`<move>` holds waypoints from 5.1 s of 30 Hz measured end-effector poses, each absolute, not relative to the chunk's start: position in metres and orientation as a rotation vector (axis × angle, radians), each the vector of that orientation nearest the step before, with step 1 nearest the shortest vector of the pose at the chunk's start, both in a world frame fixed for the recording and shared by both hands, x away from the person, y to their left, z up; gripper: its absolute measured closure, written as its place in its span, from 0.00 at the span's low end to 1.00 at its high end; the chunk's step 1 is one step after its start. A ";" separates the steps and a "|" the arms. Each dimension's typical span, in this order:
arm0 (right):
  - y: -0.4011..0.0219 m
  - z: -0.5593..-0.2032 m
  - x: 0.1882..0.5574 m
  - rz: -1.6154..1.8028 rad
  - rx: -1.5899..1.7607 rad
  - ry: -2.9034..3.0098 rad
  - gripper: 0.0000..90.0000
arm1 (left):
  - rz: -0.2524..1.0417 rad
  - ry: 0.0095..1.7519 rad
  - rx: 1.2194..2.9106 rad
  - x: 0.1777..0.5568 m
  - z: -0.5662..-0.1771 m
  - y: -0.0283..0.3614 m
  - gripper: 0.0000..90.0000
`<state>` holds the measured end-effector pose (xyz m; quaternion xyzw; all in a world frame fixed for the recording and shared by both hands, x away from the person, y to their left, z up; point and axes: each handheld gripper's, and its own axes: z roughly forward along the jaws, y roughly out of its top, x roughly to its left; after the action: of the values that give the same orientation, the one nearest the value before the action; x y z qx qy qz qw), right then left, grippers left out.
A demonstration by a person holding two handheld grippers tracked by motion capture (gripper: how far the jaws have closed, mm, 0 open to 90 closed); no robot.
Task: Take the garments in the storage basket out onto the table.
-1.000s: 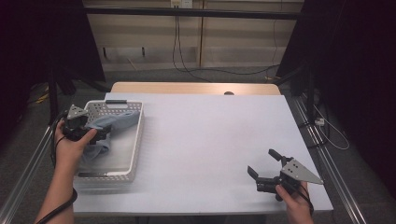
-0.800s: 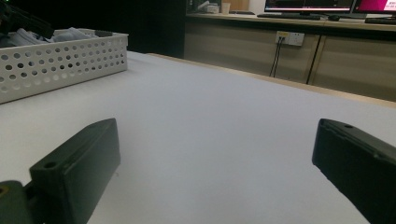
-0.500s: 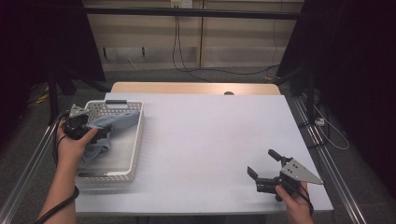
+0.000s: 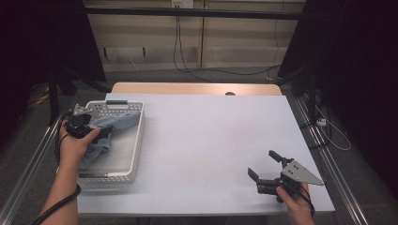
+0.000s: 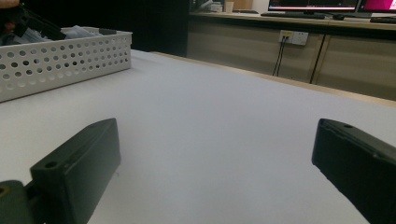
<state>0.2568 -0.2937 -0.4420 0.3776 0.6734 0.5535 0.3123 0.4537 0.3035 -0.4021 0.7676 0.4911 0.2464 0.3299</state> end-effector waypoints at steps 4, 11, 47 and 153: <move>-0.294 -0.442 0.257 1.460 0.994 1.775 0.01 | 0.636 1.292 2.011 0.458 -0.400 0.303 0.04; -0.295 -0.442 0.257 1.461 0.997 1.778 0.01 | 0.606 1.309 2.050 0.466 -0.405 0.300 0.04; -0.294 -0.442 0.257 1.459 0.984 1.800 0.02 | 0.604 1.315 2.143 0.469 -0.420 0.284 0.08; -0.296 -0.442 0.254 1.448 0.979 1.806 0.02 | 0.246 1.408 2.164 0.457 -0.313 0.277 0.66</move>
<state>0.2543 -0.2959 -0.4423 0.3704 0.6834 0.5479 0.3093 0.4565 0.2769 -0.3127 0.8031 0.5228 0.0914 0.2706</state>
